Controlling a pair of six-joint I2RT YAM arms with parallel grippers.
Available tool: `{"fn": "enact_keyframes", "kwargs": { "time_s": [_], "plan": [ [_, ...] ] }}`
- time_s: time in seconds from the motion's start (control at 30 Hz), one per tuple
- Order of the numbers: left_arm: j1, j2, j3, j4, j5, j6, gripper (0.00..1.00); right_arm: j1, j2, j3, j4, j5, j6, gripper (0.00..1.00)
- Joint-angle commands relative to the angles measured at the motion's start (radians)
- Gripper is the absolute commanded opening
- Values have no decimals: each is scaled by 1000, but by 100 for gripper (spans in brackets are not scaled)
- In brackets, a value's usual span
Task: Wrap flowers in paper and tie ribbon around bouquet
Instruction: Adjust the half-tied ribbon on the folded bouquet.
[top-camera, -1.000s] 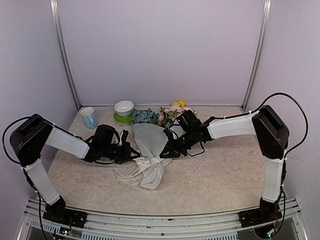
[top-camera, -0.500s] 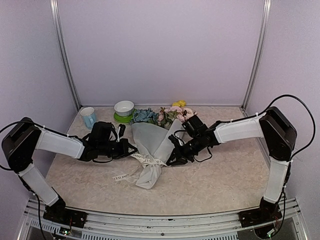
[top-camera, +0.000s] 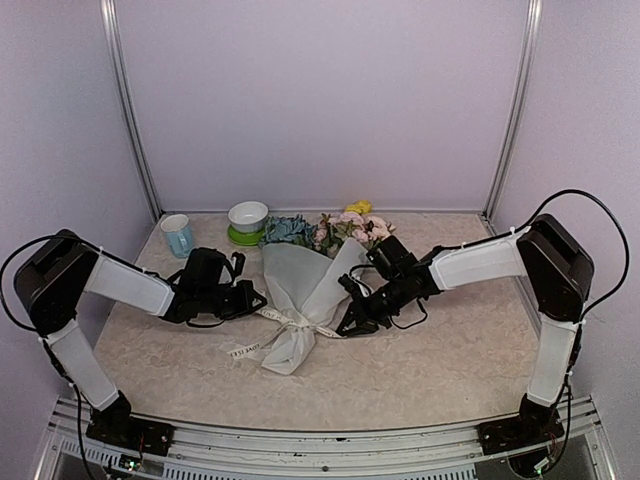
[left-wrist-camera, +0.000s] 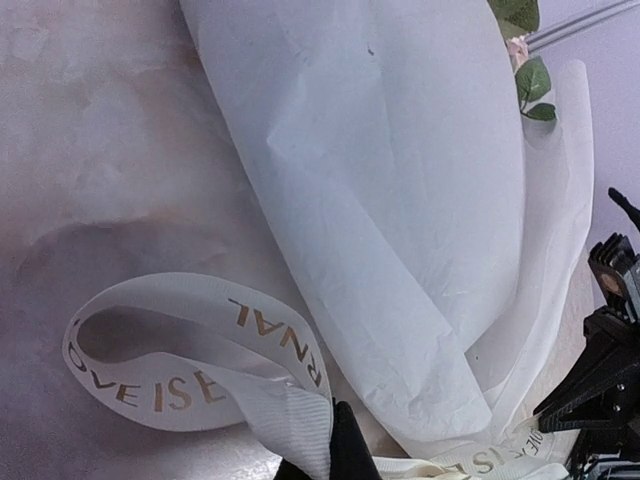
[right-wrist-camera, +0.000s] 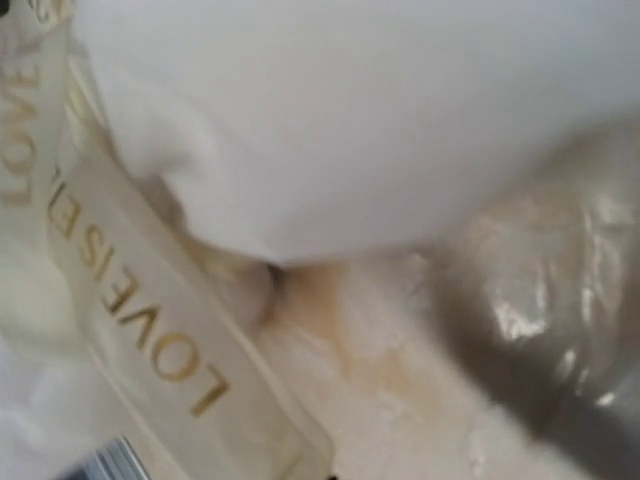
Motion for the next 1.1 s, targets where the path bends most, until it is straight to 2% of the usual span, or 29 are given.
{"fn": "enact_keyframes", "kwargs": {
  "time_s": [0.0, 0.17, 0.37, 0.47, 0.6, 0.83, 1.07],
  "plan": [
    [32, -19, -69, 98, -44, -37, 0, -15, -25, -50, -36, 11, -45, 0],
    [-19, -50, -61, 163, 16, 2, 0, -12, -36, -63, 7, -4, -39, 0],
    [-136, -301, -39, 149, -30, 226, 0, -17, -34, -71, -22, 26, -62, 0],
    [-181, -357, -16, 125, -28, 333, 0, -18, -26, -79, -20, 33, -66, 0],
    [-215, -324, 41, 89, 23, 388, 0, -18, -13, -76, -25, 39, -78, 0],
    [-230, -219, 78, 83, 79, 398, 0, -19, -16, -74, -28, 43, -88, 0],
    [-253, -192, 86, 77, 30, 452, 0, -51, -24, -130, -87, 115, -136, 0]
  ]
}}
